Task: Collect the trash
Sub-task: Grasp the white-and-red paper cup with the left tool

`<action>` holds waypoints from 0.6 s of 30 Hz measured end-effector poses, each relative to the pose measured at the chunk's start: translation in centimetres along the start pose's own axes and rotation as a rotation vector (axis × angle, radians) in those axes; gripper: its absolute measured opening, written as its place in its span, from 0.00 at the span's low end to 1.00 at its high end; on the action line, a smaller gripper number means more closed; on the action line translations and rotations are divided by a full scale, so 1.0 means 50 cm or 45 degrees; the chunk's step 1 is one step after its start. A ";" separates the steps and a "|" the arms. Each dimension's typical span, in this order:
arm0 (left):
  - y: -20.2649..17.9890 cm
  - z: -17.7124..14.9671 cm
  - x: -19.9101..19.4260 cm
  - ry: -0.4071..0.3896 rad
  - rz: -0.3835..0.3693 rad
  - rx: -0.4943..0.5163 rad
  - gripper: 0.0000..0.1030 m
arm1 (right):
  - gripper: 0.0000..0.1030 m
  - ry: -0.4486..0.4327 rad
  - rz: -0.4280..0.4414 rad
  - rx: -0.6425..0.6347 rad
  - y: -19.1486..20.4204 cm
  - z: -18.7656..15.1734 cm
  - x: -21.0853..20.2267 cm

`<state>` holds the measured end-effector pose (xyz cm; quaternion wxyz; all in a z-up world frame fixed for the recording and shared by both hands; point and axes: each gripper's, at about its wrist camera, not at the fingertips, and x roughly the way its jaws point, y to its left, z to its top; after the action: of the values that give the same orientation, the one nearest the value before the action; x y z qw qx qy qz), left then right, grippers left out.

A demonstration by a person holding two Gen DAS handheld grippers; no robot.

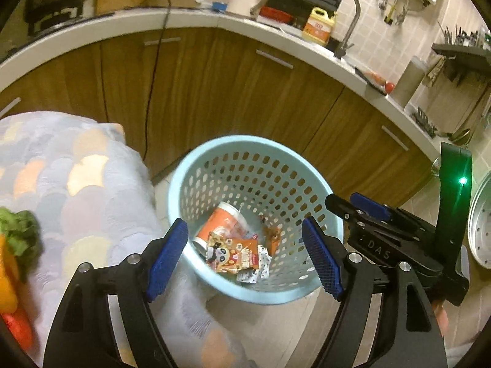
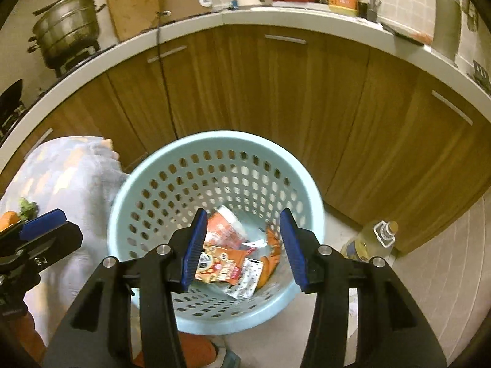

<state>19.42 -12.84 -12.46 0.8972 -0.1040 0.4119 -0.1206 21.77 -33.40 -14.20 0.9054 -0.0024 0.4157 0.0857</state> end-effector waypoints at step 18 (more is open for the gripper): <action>0.268 -0.136 -0.394 -0.394 0.573 -0.373 0.79 | 0.51 -0.083 0.469 -0.440 0.404 -0.090 -0.093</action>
<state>3.51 5.22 -6.57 0.9289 -0.1555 0.2961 0.1589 12.23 -14.57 -12.28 0.8737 -0.0784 0.3588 0.3191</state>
